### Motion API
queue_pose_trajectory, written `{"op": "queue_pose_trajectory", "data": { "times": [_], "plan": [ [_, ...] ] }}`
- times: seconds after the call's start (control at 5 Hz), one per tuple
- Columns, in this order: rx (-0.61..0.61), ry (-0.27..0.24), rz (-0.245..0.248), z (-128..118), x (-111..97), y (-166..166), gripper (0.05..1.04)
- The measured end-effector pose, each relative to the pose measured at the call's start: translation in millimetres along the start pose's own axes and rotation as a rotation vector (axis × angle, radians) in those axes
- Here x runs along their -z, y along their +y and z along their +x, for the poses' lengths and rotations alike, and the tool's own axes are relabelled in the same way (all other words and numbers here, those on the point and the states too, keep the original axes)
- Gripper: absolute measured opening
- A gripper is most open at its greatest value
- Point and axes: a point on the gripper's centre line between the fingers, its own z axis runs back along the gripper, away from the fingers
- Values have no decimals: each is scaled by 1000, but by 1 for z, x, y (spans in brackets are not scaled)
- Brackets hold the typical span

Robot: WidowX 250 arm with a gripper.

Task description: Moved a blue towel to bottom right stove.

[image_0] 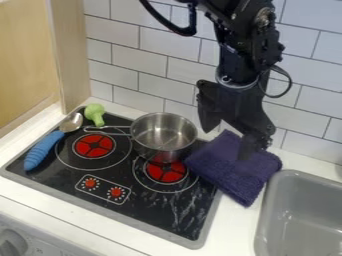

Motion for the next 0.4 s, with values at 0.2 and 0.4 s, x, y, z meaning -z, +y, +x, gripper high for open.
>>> {"op": "queue_pose_trajectory", "data": {
  "times": [0.2, 0.4],
  "plan": [
    [4, 46, -9, -12, 9, -3, 999],
    [9, 37, -39, -13, 14, -4, 999]
  ]
}}
